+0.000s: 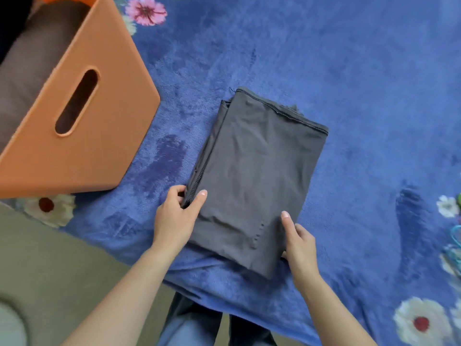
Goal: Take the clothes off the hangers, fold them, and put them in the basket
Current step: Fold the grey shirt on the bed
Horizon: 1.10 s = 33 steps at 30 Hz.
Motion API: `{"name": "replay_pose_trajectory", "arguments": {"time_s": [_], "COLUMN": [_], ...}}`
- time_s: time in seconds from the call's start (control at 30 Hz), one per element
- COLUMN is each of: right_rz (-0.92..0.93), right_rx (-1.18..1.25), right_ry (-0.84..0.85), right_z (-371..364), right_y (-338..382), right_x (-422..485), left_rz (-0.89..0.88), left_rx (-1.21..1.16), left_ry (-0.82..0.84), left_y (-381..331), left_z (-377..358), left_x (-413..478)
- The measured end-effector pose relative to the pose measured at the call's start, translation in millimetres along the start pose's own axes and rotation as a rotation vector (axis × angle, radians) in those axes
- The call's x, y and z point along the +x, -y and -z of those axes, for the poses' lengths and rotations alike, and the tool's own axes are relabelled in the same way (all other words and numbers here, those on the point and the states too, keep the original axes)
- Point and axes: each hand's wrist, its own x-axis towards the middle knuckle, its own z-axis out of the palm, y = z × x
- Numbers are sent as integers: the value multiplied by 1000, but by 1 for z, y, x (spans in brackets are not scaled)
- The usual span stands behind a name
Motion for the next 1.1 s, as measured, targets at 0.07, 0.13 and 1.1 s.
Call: {"name": "replay_pose_trajectory", "arguments": {"time_s": [0.07, 0.13, 1.1], "right_rz": [-64, -108, 93], "right_rx": [18, 34, 7], "right_ry": [72, 137, -27], "right_z": [2, 7, 36], "right_y": [0, -1, 75], "right_x": [2, 2, 52], "left_rz": [-2, 4, -14], "left_rx": [58, 53, 17], "left_ry": [40, 93, 43], "left_y": [-7, -11, -80], "left_z": [0, -1, -2], "left_x": [9, 8, 25]}}
